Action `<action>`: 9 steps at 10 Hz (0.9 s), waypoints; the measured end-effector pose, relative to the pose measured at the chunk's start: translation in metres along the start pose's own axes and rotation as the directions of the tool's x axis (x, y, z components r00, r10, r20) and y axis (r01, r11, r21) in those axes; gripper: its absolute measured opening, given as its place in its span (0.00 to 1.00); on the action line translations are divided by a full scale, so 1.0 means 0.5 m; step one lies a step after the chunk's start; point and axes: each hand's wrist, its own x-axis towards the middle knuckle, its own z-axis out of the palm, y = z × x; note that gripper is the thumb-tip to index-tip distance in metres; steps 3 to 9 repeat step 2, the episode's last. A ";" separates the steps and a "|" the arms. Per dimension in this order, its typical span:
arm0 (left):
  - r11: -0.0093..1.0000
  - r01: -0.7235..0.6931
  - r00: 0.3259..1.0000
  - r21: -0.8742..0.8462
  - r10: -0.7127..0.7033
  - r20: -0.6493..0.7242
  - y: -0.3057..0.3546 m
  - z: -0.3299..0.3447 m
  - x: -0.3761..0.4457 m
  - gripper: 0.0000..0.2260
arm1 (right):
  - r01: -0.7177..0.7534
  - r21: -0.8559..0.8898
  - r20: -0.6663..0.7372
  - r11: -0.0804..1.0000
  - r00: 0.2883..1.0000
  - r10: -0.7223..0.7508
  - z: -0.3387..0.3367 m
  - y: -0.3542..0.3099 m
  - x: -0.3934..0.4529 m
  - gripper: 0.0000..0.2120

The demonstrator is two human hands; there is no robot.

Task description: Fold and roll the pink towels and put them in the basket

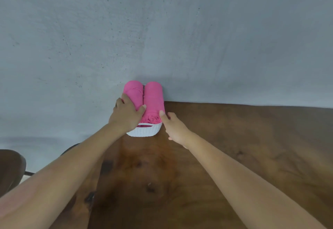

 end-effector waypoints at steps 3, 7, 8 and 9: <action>0.995 -0.035 0.989 0.092 0.048 -0.141 0.013 0.053 -0.194 0.42 | -0.011 -0.060 0.008 0.998 1.000 0.011 -0.048 0.135 -0.165 0.38; 0.995 -0.035 0.989 0.092 0.048 -0.141 0.013 0.053 -0.194 0.42 | -0.011 -0.060 0.008 0.998 1.000 0.011 -0.048 0.135 -0.165 0.38; 0.995 -0.035 0.989 0.092 0.048 -0.141 0.013 0.053 -0.194 0.42 | -0.011 -0.060 0.008 0.998 1.000 0.011 -0.048 0.135 -0.165 0.38; 0.995 -0.035 0.989 0.092 0.048 -0.141 0.013 0.053 -0.194 0.42 | -0.011 -0.060 0.008 0.998 1.000 0.011 -0.048 0.135 -0.165 0.38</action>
